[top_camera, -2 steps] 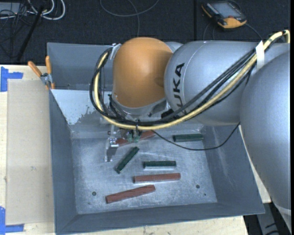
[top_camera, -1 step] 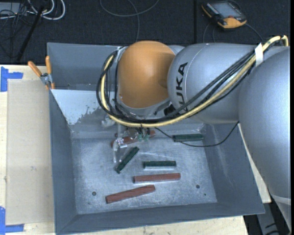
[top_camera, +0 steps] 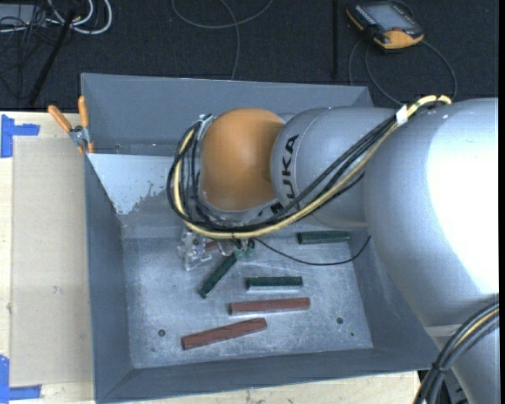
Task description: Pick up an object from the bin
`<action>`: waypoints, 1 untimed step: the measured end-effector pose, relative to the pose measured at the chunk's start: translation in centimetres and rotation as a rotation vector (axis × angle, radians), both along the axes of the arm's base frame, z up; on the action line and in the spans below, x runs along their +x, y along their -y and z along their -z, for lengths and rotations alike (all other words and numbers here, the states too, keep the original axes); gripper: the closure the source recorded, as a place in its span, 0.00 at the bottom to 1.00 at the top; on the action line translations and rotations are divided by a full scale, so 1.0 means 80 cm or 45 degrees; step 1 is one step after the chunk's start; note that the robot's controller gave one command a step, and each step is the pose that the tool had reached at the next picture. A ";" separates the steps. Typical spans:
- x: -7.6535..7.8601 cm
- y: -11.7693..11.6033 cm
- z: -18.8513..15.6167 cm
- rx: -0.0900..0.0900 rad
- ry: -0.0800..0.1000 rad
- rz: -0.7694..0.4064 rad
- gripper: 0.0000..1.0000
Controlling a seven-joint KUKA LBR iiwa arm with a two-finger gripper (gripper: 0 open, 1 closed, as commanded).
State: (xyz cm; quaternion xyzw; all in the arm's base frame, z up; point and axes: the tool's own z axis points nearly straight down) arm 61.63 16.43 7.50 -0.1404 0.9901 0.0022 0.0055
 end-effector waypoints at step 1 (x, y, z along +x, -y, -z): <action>-0.001 0.002 0.002 -0.003 -0.004 0.002 0.00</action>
Offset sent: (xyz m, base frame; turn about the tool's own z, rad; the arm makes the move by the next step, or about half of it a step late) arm 0.0000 0.0000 0.0000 0.0000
